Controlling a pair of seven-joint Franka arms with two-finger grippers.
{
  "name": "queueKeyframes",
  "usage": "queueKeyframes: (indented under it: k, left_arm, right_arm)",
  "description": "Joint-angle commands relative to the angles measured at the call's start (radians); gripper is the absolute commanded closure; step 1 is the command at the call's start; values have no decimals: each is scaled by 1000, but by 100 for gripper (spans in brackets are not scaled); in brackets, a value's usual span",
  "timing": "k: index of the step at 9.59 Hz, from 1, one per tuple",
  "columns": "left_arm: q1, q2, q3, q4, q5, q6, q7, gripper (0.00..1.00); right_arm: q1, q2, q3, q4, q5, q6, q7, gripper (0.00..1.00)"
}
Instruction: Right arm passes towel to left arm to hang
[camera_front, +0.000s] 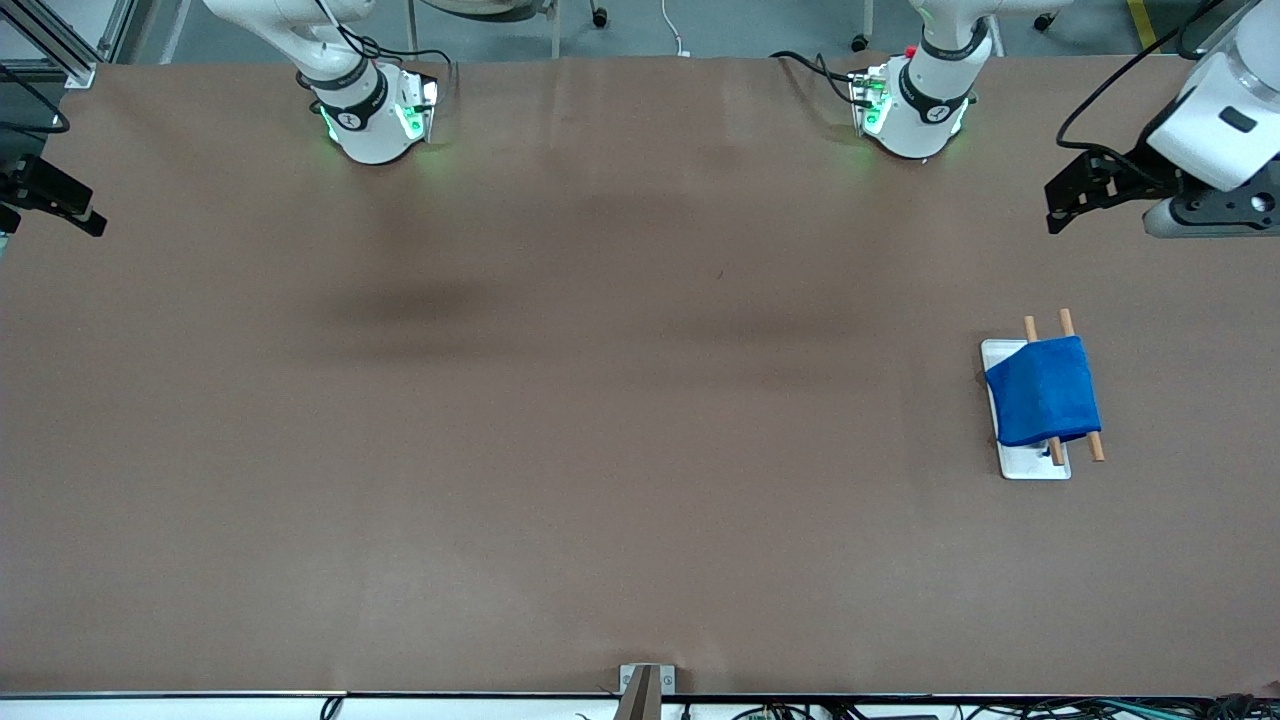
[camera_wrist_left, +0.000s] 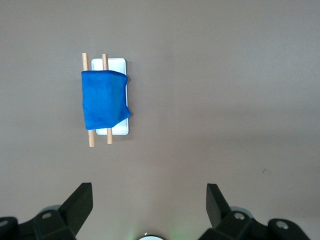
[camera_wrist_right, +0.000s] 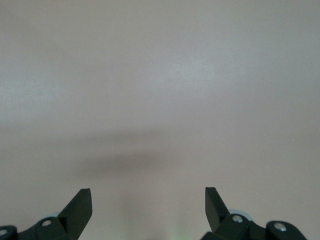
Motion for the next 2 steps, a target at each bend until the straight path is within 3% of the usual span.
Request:
queueKeyframes:
  k: [1, 2]
  left_arm:
    - [7, 24, -3, 8, 2, -9, 4, 0]
    - [10, 24, -3, 12, 2, -9, 7, 0]
  right_arm:
    - [1, 0, 5, 32, -16, -9, -2, 0]
    - [1, 3, 3, 51, -18, -9, 3, 0]
